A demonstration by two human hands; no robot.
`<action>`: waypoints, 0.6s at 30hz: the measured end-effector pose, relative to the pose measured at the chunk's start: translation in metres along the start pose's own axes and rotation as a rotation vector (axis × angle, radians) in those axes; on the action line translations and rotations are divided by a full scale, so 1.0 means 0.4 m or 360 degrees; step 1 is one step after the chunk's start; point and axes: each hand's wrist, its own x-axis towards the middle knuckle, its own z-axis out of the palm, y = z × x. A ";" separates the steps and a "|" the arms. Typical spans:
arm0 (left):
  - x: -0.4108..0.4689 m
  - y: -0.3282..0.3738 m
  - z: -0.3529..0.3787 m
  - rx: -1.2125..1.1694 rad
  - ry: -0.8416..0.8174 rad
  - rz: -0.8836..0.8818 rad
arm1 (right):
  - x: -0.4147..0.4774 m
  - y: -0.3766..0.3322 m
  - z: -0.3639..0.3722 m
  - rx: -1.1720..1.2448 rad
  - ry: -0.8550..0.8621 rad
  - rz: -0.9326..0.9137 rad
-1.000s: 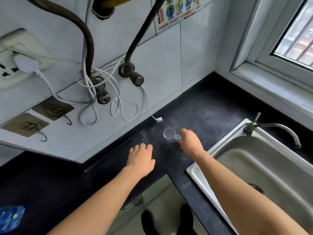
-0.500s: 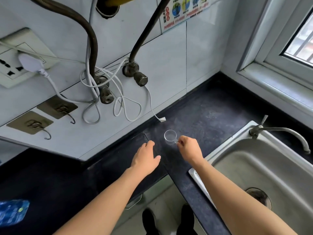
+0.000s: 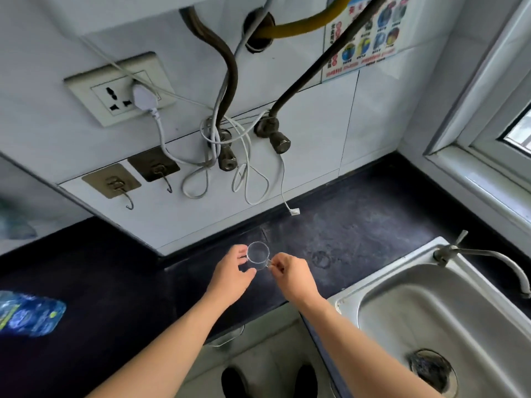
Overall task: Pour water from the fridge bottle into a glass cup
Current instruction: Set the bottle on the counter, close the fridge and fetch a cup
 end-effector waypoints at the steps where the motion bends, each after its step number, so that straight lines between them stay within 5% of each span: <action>1: -0.014 -0.013 -0.017 -0.0033 0.0037 -0.0017 | -0.002 -0.017 0.013 -0.0012 -0.0022 -0.0027; 18: -0.367 -0.462 -0.407 -0.0575 0.0810 -0.0237 | -0.147 -0.425 0.508 -0.0238 -0.0532 -0.0558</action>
